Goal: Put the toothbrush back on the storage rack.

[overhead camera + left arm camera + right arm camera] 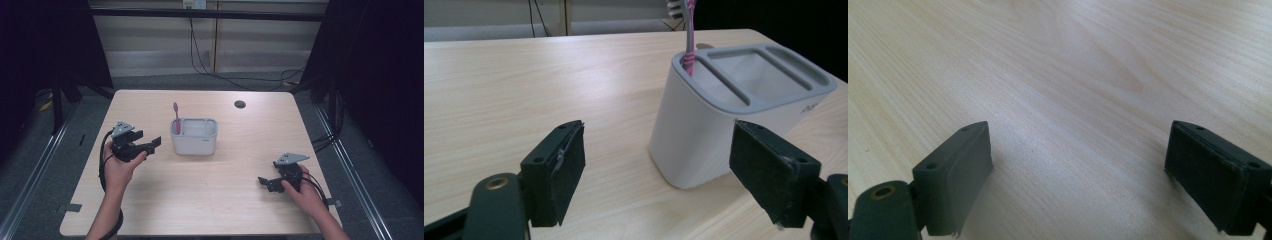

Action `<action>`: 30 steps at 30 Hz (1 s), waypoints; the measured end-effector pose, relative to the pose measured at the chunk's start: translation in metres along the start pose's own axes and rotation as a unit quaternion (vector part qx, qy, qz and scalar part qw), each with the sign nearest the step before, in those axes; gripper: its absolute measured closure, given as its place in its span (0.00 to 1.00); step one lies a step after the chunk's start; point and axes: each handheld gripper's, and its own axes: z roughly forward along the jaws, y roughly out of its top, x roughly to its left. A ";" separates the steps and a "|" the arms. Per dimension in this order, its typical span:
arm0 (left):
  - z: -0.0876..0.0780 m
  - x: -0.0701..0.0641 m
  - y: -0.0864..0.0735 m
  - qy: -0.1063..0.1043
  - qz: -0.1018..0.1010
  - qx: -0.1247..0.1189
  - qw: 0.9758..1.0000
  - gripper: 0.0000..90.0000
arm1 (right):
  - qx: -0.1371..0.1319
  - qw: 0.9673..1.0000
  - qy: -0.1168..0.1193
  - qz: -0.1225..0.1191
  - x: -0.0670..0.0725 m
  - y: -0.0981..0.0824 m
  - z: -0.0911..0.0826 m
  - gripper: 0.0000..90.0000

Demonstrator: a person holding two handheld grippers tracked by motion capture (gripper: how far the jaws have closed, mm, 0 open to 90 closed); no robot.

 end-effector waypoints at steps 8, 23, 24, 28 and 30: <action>-0.004 0.007 -0.010 -0.008 0.008 0.000 1.000 0.22 | 0.000 1.000 0.000 0.000 0.000 0.000 0.000 0.12; -0.009 0.016 -0.025 -0.003 0.018 0.007 1.000 0.21 | 0.000 1.000 0.000 0.000 0.000 0.000 0.000 0.12; -0.009 0.018 -0.025 -0.005 0.019 0.006 1.000 0.21 | 0.000 1.000 0.000 0.000 0.000 0.000 0.000 0.12; -0.009 0.021 -0.028 -0.006 0.022 0.007 1.000 0.22 | 0.000 1.000 0.000 0.000 0.000 0.000 0.000 0.12; -0.010 0.022 -0.029 -0.006 0.023 0.006 1.000 0.22 | 0.000 1.000 0.000 0.001 0.000 0.000 0.000 0.12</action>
